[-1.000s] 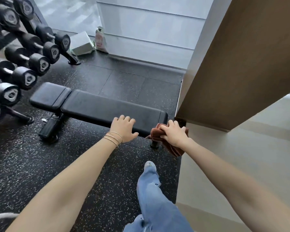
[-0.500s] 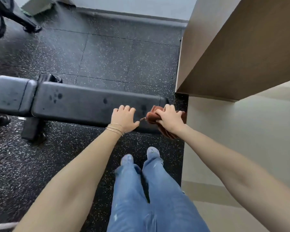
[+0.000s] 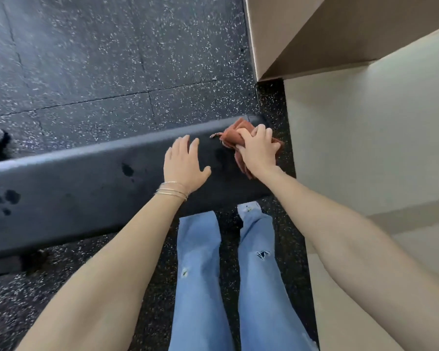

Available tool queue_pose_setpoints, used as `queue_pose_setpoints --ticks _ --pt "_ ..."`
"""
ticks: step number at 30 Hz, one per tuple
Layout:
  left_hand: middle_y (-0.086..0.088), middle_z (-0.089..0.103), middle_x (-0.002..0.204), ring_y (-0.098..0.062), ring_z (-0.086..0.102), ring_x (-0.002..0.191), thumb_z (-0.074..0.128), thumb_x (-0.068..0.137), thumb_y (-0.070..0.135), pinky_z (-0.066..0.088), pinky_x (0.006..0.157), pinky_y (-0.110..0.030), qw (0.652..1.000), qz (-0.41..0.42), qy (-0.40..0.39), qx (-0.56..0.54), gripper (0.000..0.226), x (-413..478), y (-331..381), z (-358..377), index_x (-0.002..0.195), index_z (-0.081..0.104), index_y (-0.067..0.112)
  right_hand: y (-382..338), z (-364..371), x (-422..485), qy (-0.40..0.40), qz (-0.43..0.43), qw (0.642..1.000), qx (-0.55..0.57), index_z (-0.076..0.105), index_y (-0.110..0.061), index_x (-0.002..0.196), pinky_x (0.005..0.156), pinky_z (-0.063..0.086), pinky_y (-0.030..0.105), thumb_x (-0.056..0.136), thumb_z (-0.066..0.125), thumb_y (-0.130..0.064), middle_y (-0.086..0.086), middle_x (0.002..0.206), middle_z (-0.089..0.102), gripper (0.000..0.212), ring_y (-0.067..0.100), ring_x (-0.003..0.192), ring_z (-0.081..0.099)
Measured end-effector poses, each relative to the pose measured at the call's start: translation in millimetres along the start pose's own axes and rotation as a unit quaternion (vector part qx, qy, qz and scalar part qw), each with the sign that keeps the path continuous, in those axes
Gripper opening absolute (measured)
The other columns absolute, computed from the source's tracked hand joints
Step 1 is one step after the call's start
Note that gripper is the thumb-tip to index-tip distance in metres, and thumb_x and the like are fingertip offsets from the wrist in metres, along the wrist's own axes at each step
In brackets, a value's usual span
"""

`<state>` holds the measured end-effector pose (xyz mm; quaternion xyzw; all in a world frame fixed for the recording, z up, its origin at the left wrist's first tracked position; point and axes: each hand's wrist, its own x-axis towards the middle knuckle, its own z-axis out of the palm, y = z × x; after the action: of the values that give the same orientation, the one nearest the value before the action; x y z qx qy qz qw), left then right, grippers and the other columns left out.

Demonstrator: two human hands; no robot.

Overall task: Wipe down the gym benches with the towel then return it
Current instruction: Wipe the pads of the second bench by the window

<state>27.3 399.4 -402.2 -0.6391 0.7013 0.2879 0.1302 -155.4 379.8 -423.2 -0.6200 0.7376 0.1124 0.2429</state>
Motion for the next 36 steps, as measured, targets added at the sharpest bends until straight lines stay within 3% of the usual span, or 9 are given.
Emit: queue_pose_setpoints --ticks 8,12,16,20,22,27,31,36 --pt "-0.012 0.031 0.152 -0.030 0.023 0.143 0.056 0.085 0.040 0.017 0.117 -0.048 0.999 0.019 0.026 -0.023 0.072 75.6 -44.7 28.1 0.145 0.031 0.009 -34.3 74.8 20.6 0.132 0.184 0.971 0.071 0.050 -0.033 0.129 0.075 0.041 0.046 0.093 0.053 -0.039 0.009 0.115 0.046 0.037 0.030 0.105 0.041" --pt "-0.010 0.041 0.146 -0.030 0.035 0.136 0.055 0.085 0.038 0.023 0.114 -0.047 0.999 0.034 0.013 -0.022 0.065 85.6 -67.4 33.7 0.141 0.038 0.010 -61.3 105.9 -7.2 0.152 0.090 0.983 0.047 0.058 -0.028 0.119 0.061 0.034 0.039 0.083 0.065 -0.032 0.011 0.099 0.053 0.037 0.030 0.088 0.044" --pt "-0.013 0.045 0.142 -0.034 0.039 0.131 0.055 0.085 0.039 0.027 0.112 -0.047 0.999 0.049 0.003 -0.011 0.066 91.3 -74.3 33.3 0.141 0.038 0.010 -19.8 80.9 15.4 0.109 -0.028 0.994 -0.017 0.057 -0.031 0.119 0.065 0.038 0.041 0.079 0.062 -0.034 0.010 0.103 0.053 0.040 0.032 0.092 0.046" --pt "-0.015 0.043 0.142 -0.038 0.040 0.129 0.054 0.086 0.043 0.027 0.111 -0.047 0.998 0.054 -0.017 -0.001 0.068 97.9 -65.9 30.9 0.142 0.036 0.009 4.9 43.6 74.5 0.120 0.092 0.988 0.010 0.052 -0.032 0.125 0.080 0.038 0.043 0.092 0.048 -0.038 0.009 0.117 0.046 0.033 0.031 0.110 0.041" --pt "-0.017 0.044 0.141 -0.038 0.040 0.128 0.053 0.086 0.044 0.028 0.110 -0.046 0.998 0.063 -0.019 0.000 0.069 100.4 -62.6 31.0 0.142 0.036 0.009 7.1 37.8 90.1 0.113 0.100 0.988 0.019 0.051 -0.033 0.125 0.084 0.037 0.043 0.093 0.045 -0.041 0.008 0.118 0.046 0.034 0.029 0.112 0.039" --pt "-0.019 0.041 0.142 -0.040 0.037 0.129 0.053 0.086 0.047 0.022 0.113 -0.051 0.998 0.062 -0.027 0.006 0.072 99.9 -54.6 32.9 0.143 0.033 0.008 25.2 77.5 12.8 0.138 0.110 0.984 0.012 0.053 -0.030 0.126 0.074 0.041 0.044 0.090 0.053 -0.034 0.011 0.114 0.050 0.036 0.033 0.104 0.045" --pt "-0.019 0.041 0.142 -0.040 0.038 0.129 0.054 0.085 0.047 0.022 0.114 -0.052 0.997 0.071 -0.019 0.009 0.073 98.2 -57.3 35.4 0.143 0.032 0.008 36.5 111.3 -67.7 0.101 0.148 0.984 0.018 0.055 -0.024 0.124 0.073 0.044 0.052 0.086 0.063 -0.017 0.015 0.109 0.050 0.039 0.036 0.099 0.046" --pt "-0.016 0.041 0.144 -0.038 0.037 0.131 0.052 0.086 0.047 0.022 0.114 -0.050 0.997 0.081 -0.003 -0.005 0.072 97.2 -60.6 38.4 0.144 0.032 0.010 18.1 88.8 -12.3 0.148 0.171 0.973 0.036 0.055 -0.029 0.125 0.080 0.037 0.045 0.091 0.057 -0.025 0.010 0.116 0.049 0.035 0.032 0.107 0.043"
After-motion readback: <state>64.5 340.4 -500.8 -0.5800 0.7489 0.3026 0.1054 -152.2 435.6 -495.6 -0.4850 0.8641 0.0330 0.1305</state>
